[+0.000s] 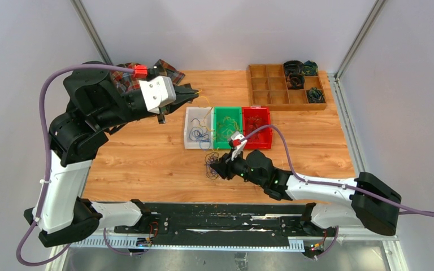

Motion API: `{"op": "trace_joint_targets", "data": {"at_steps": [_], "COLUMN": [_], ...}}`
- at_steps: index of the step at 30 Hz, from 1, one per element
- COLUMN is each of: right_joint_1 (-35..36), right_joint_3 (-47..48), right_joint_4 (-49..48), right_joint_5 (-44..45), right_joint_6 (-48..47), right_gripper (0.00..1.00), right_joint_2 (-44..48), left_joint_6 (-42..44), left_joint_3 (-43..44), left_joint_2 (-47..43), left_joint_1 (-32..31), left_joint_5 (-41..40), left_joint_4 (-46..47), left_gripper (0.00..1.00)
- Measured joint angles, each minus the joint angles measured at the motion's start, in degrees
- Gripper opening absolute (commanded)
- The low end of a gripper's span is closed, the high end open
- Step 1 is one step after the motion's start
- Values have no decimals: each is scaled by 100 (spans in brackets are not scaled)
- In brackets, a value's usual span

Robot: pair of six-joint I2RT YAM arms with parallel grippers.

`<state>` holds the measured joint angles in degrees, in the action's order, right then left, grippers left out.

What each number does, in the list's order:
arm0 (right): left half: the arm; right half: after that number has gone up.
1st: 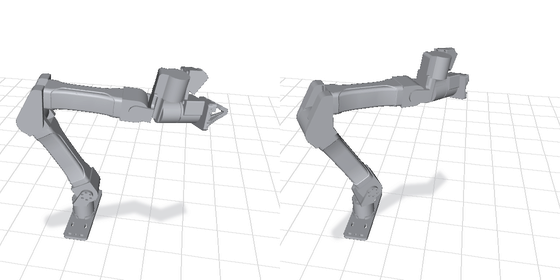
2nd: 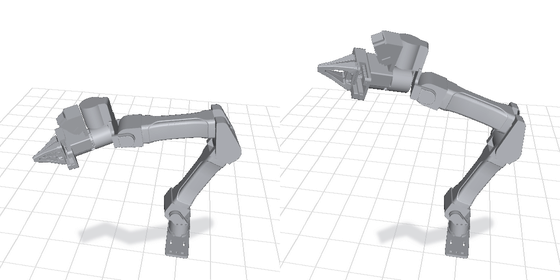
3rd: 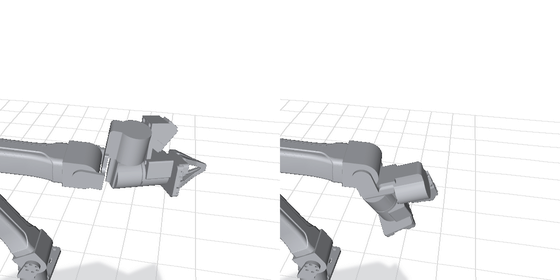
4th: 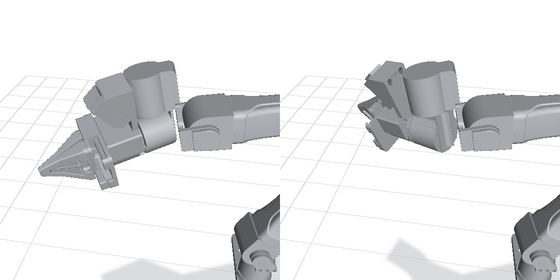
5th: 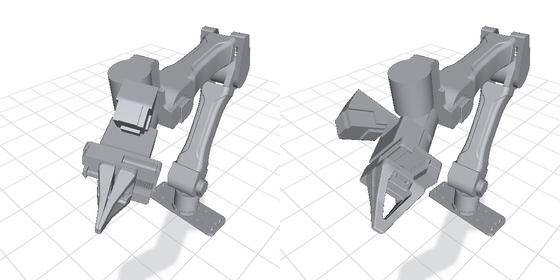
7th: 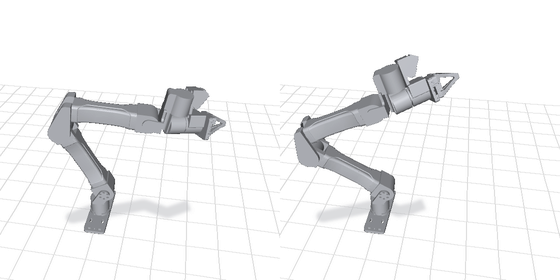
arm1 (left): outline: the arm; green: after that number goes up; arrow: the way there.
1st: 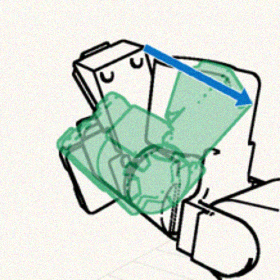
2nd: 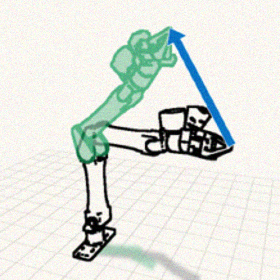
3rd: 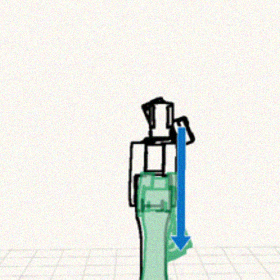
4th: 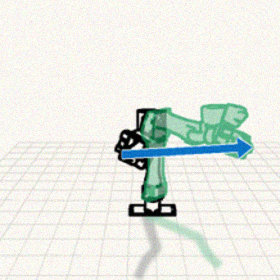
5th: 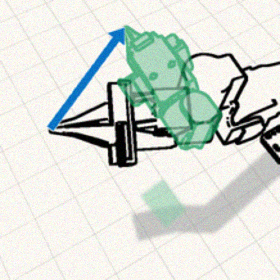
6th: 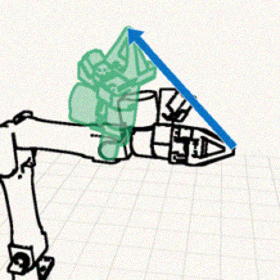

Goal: Untangle the cables

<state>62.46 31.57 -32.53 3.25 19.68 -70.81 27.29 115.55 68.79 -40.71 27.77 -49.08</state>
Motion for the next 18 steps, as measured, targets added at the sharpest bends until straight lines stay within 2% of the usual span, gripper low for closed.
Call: {"op": "trace_joint_targets", "data": {"at_steps": [4,9,13,18], "right_joint_1": [0,0,0,0], "right_joint_3": [-621,-946,-1078,-1674], "right_joint_4": [-177,-188,-225,-273], "right_joint_5": [151,334,428,584], "right_joint_6": [170,328,431,595], "right_gripper": [15,9,10,4], "right_joint_2": [234,509,820,1145], "left_joint_6": [59,72,149,332], "left_joint_3": [105,278,398,765], "left_joint_2": [9,20,50,190], "left_joint_1": [0,0,0,0], "left_joint_5": [-35,-42,-109,-461], "left_joint_4": [-20,-31,-39,-4], "left_gripper": [0,0,0,0]}}
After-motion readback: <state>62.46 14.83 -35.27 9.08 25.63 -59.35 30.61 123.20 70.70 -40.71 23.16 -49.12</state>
